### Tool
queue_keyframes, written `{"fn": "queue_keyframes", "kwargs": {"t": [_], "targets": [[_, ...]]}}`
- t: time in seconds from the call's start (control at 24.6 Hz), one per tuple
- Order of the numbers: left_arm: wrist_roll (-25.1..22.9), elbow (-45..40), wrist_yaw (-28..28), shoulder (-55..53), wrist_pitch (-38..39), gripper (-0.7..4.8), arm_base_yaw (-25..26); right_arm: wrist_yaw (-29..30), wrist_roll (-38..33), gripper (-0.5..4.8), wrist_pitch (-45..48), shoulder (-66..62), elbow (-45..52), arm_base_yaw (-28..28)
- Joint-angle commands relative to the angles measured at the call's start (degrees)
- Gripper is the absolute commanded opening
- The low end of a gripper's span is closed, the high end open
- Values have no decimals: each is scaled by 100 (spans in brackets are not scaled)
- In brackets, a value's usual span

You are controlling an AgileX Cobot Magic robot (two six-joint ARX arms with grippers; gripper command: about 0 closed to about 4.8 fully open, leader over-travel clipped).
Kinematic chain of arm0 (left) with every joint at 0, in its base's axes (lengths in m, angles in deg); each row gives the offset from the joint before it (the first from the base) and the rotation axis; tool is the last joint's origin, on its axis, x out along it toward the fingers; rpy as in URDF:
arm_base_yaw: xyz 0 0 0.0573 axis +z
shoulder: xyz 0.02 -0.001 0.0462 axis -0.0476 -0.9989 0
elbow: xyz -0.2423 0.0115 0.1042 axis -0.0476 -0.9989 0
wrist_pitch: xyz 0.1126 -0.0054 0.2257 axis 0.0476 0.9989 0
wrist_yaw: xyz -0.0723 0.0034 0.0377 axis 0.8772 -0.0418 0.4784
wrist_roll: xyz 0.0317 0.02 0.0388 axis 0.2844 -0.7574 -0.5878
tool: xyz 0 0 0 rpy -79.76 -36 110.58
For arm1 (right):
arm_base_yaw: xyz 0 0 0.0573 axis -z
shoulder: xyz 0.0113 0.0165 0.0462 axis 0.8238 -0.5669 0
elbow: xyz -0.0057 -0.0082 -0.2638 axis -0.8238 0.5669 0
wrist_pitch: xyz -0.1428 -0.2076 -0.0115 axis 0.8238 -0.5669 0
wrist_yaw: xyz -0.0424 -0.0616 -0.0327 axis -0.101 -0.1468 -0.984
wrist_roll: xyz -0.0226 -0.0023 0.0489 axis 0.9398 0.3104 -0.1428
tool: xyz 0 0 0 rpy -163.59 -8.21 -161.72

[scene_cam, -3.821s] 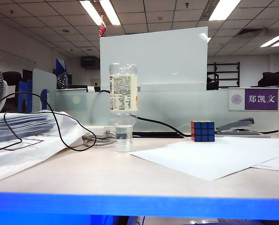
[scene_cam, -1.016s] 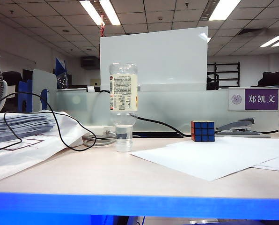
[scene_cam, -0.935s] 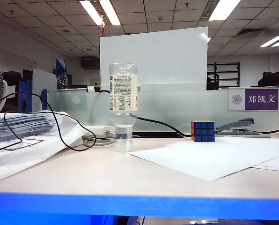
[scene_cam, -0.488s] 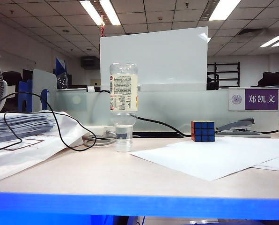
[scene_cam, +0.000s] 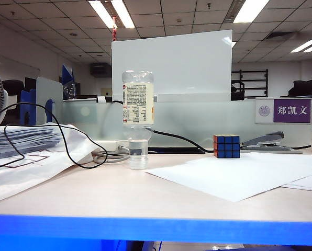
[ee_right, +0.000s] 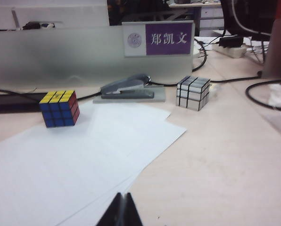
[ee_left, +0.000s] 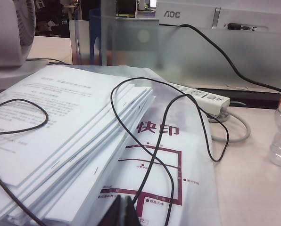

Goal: Flip the plastic bottle upside down.

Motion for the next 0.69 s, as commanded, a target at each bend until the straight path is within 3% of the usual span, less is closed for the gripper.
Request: {"fn": "queue_keyframes", "kwargs": {"t": [0.04,0.69], "targets": [[-2,4,26,7,-109,-5,9,17,-133,-9,184,9,46,2],[-2,4,26,7,-109,-5,9,20,-280,-9,208,11,254,-22]]}}
